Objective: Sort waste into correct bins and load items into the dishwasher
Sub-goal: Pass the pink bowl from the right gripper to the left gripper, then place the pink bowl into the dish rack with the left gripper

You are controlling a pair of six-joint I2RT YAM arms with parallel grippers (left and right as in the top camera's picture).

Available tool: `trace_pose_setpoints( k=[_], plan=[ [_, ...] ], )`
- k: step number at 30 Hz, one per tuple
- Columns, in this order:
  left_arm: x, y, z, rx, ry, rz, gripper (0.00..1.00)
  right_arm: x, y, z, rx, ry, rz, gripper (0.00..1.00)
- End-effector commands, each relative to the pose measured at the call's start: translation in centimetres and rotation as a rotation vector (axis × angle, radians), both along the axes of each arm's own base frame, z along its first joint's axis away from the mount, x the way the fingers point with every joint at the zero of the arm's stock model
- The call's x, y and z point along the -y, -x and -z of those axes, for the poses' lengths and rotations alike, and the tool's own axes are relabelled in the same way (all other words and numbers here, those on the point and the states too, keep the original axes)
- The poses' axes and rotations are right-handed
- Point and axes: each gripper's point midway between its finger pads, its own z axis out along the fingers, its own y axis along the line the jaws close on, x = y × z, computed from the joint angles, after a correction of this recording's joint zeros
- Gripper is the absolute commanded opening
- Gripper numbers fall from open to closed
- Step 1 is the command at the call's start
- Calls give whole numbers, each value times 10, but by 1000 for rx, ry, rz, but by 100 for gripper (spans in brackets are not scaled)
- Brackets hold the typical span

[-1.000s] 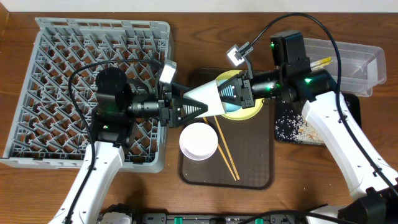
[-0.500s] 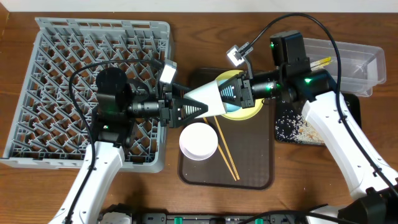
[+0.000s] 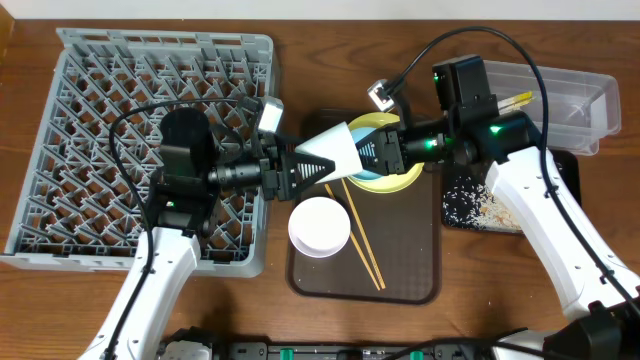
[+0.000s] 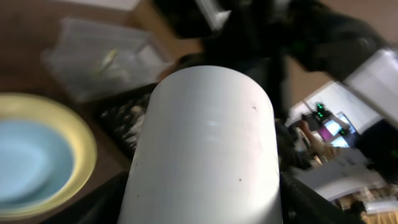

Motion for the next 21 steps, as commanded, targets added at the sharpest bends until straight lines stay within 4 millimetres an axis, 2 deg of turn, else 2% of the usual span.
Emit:
trace_pose_setpoints(
  k=[1,3,5,8,11,13,14,17,19,21],
  plan=[
    [-8,-18,24,47,-116,-120,20,22,-23,18,26,117,113,34],
    [-16,-23,44,19,-201,-183,20,43,-35,34,19,219,200,36],
    [-25,-27,54,5,-251,-228,20,59,-39,45,2,299,255,36],
    [-57,-34,71,-69,-372,-381,19,96,-37,62,-7,473,332,36],
    [-91,-34,74,-137,-465,-509,19,125,-33,61,23,598,384,36],
    [-125,-31,77,-219,-563,-627,19,150,-29,56,47,708,447,37],
    [-144,-27,80,-266,-626,-690,15,161,-25,53,53,754,472,38],
    [-186,-14,86,-356,-766,-812,15,178,-12,50,42,825,501,38],
    [-217,-4,90,-427,-842,-907,15,187,-2,49,25,866,507,43],
    [-243,7,97,-492,-904,-987,15,189,4,50,20,882,484,57]
  ],
)
